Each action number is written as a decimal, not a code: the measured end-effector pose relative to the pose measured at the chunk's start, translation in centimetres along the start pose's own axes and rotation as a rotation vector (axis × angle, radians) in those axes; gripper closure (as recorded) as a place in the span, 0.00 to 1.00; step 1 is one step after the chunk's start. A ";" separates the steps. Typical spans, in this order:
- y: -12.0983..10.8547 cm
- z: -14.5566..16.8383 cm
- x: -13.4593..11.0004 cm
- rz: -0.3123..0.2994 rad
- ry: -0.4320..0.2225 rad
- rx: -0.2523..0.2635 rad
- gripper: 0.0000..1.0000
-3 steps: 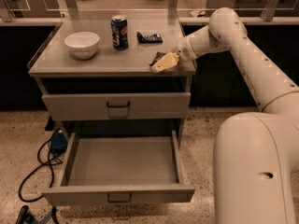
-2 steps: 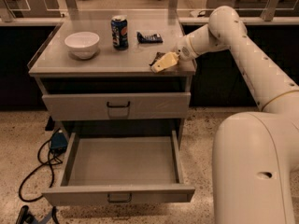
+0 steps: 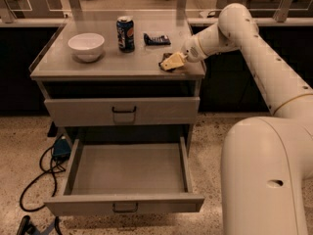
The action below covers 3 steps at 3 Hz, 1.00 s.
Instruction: Place rxbar chocolate into middle drawer
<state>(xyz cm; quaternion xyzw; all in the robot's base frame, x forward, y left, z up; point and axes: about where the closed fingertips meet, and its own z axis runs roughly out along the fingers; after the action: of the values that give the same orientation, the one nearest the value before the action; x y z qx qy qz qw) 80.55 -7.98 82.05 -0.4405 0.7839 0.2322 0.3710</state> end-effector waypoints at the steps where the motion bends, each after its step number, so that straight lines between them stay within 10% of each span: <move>1: -0.3 -5.9 -1.3 -0.063 -0.066 0.100 1.00; 2: 3.7 -16.0 -6.2 -0.089 -0.255 0.210 1.00; 3: 14.5 -23.2 -11.2 -0.114 -0.393 0.155 1.00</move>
Offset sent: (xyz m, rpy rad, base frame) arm -0.4757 -0.0366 0.0893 0.1611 0.0255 -0.0110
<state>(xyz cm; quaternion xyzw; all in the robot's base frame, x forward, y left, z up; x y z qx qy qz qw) 63.08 -10.90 105.70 -0.4008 0.6857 0.2312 0.5618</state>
